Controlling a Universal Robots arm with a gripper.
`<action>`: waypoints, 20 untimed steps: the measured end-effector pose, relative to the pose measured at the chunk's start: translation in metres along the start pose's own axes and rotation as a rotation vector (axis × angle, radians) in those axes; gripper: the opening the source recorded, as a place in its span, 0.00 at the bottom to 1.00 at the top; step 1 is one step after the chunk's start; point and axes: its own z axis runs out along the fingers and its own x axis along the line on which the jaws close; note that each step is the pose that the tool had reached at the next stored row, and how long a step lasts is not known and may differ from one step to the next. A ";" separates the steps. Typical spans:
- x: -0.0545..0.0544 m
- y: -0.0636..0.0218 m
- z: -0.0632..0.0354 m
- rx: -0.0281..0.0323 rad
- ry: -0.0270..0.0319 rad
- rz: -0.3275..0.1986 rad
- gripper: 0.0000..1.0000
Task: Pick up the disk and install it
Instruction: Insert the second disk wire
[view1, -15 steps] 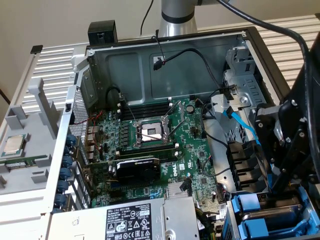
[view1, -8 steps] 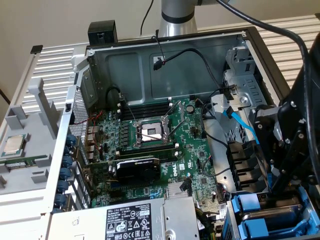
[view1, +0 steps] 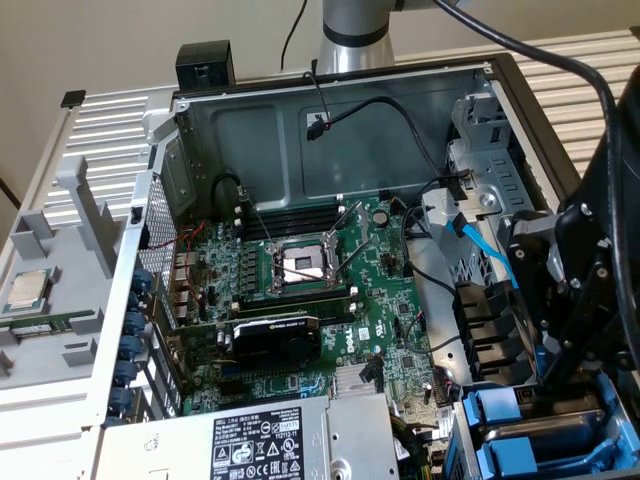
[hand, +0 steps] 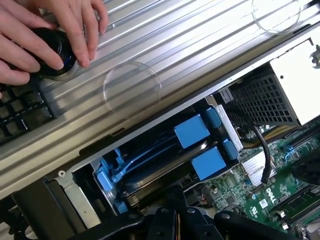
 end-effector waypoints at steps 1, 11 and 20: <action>0.000 0.0000 0.0000 -0.0007 0.0005 0.000 0.11; -0.005 -0.0006 -0.0319 -0.0005 0.0070 0.000 0.11; -0.007 -0.0020 -0.0453 0.0002 0.0117 0.000 0.11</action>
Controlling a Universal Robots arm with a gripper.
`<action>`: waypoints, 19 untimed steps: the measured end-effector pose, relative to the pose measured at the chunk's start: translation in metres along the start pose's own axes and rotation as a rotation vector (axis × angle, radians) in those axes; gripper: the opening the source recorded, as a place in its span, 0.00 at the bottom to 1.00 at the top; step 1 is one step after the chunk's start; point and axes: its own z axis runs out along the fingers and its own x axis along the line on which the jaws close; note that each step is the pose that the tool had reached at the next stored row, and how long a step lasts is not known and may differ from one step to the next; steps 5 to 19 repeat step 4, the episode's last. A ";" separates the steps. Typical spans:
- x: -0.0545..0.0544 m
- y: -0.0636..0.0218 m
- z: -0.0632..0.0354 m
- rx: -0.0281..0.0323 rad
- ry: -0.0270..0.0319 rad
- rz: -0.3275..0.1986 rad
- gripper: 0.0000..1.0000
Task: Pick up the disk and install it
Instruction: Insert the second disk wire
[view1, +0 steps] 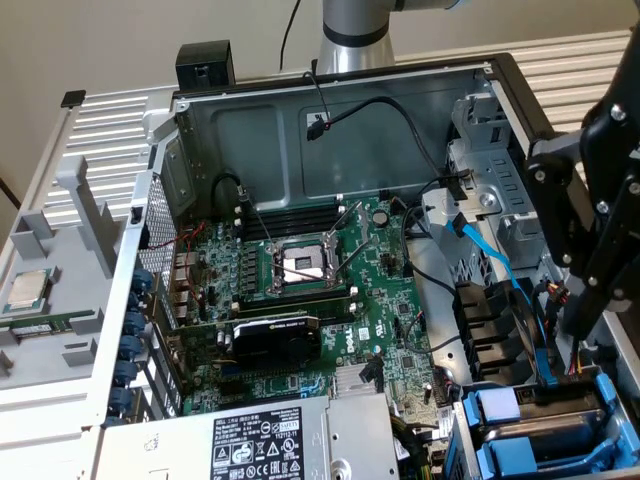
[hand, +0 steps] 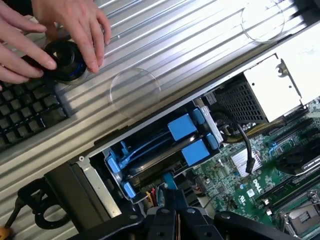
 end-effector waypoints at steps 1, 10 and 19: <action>0.000 0.0000 0.0000 0.0000 -0.0001 0.000 0.11; 0.000 0.0000 0.0000 -0.0001 0.0000 0.000 0.11; 0.000 0.0000 0.0000 -0.0001 0.0000 0.000 0.11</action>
